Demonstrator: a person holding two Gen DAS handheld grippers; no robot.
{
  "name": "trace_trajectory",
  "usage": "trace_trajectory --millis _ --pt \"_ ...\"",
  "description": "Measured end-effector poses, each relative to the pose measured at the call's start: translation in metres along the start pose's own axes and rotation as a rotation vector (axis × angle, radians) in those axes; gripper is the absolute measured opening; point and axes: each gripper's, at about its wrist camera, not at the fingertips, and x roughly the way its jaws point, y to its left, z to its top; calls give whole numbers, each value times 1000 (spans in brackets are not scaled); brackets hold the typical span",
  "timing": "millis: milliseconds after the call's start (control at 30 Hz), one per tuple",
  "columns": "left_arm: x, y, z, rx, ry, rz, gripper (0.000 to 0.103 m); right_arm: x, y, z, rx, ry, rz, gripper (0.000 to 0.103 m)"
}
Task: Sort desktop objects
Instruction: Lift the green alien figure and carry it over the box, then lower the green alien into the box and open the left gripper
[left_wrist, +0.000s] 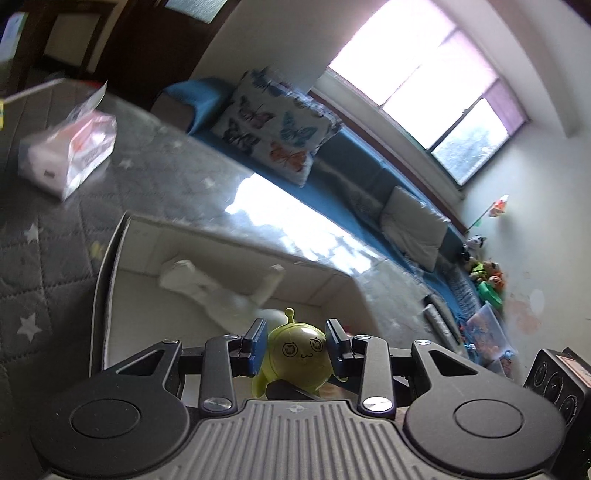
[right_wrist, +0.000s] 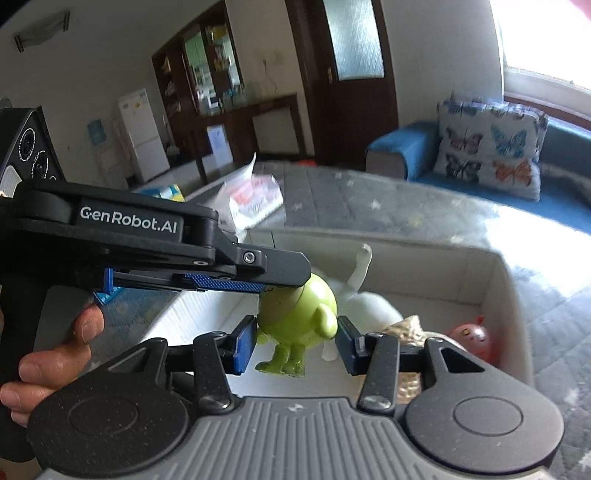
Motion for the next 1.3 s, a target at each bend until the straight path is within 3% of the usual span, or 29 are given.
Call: trace_trajectory --millis 267,600,1300 --pt "24 21 -3 -30 64 38 37 38 -11 -6 22 114 21 46" --pt "34 25 -8 -23 104 69 37 53 -7 -11 34 193 10 46" --pt "18 16 -12 -7 85 79 37 48 -5 -10 39 188 -23 48"
